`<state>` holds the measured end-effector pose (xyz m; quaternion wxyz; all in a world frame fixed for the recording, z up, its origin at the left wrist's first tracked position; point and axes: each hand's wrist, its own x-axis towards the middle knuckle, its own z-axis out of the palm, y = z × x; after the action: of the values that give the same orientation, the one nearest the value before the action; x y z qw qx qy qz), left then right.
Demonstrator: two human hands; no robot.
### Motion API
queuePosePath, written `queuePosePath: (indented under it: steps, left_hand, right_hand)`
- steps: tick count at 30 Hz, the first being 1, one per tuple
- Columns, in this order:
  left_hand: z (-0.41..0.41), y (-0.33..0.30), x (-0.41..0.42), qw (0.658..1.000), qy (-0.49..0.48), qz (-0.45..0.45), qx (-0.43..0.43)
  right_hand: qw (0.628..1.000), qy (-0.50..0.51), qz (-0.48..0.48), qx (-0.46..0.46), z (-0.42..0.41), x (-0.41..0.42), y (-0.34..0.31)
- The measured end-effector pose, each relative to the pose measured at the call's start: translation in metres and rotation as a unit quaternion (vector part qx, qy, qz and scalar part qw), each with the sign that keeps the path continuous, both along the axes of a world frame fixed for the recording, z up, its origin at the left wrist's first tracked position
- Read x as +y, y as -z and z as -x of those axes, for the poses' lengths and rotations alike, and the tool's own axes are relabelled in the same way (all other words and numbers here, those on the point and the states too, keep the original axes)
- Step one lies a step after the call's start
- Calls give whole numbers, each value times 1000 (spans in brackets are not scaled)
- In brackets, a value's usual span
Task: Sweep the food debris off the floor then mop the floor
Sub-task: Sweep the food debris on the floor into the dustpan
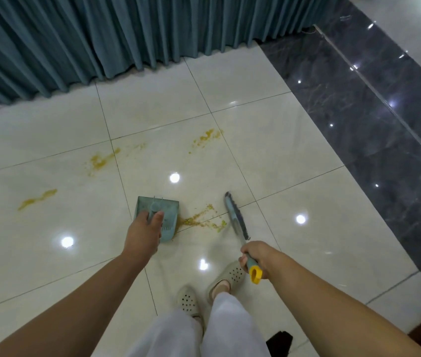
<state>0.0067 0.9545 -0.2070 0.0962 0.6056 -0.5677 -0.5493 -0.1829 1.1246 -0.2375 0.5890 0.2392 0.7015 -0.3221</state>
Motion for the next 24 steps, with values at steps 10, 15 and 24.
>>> queuePosePath:
  steps: [10,15,24]
  left_hand:
    - [-34,2,-16,999,-33,14,-16]
    - [-44,6,-26,998,-52,20,-29]
    - [-41,5,-32,998,-58,13,-15]
  right_hand:
    - [996,-11,53,-72,-77,-57,-2]
    - [996,-7,56,-70,-78,-60,-13]
    - [994,46,56,-80,-42,-51,-21]
